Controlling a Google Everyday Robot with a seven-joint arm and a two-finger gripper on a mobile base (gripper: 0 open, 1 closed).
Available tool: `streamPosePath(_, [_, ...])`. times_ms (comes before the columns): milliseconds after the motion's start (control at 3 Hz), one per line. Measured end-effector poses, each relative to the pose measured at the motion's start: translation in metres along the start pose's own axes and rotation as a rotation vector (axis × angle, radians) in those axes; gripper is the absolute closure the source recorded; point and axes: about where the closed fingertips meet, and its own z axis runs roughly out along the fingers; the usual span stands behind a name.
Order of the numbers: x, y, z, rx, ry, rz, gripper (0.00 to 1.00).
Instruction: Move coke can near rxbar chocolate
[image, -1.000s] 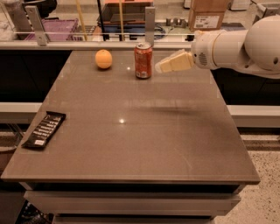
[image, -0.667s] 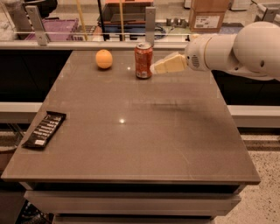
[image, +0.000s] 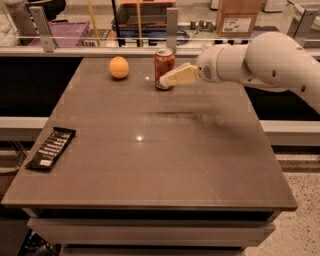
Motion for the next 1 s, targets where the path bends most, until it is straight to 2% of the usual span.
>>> streamPosePath(333, [-0.002, 0.005, 0.017, -0.020, -0.035, 0.004, 0.00])
streamPosePath(1000, [-0.016, -0.003, 0.048, -0.042, -0.155, 0.018, 0.00])
